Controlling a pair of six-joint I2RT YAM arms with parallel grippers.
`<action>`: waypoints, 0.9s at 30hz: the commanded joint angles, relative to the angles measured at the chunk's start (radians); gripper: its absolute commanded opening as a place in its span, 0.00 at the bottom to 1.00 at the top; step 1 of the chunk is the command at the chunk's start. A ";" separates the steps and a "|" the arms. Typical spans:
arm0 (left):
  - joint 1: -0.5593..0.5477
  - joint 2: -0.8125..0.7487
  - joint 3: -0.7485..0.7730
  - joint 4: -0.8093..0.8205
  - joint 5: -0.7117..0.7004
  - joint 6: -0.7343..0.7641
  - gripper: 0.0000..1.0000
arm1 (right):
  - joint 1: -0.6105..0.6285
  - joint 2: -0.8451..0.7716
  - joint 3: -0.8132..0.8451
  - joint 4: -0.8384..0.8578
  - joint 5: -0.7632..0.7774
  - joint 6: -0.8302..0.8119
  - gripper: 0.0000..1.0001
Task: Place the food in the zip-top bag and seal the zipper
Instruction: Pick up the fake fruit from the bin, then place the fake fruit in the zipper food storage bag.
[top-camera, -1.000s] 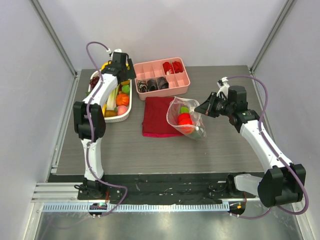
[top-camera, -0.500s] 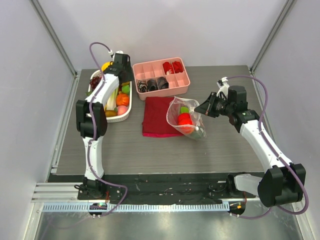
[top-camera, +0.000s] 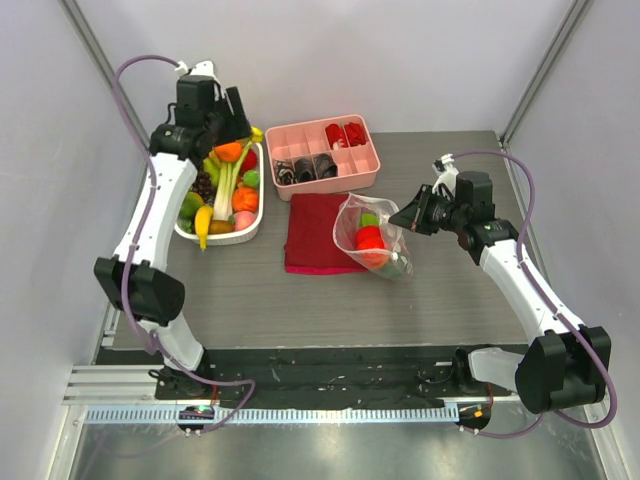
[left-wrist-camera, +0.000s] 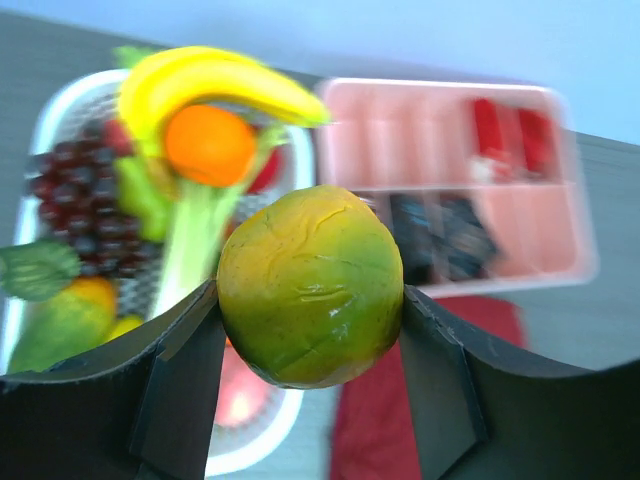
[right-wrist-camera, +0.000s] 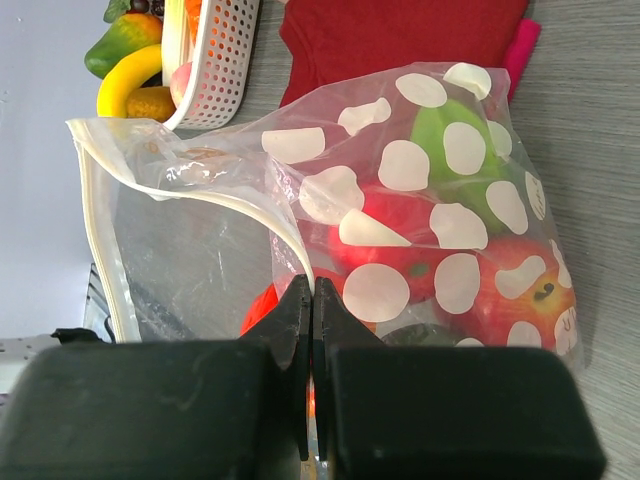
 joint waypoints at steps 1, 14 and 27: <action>-0.041 -0.083 -0.007 -0.086 0.395 -0.004 0.37 | 0.001 -0.017 0.030 0.031 0.001 -0.033 0.01; -0.433 -0.127 -0.107 -0.046 0.612 0.035 0.39 | 0.001 -0.038 0.070 0.011 -0.025 -0.023 0.01; -0.622 -0.186 -0.189 -0.043 0.336 0.175 0.37 | 0.001 -0.055 0.091 0.011 -0.045 0.017 0.01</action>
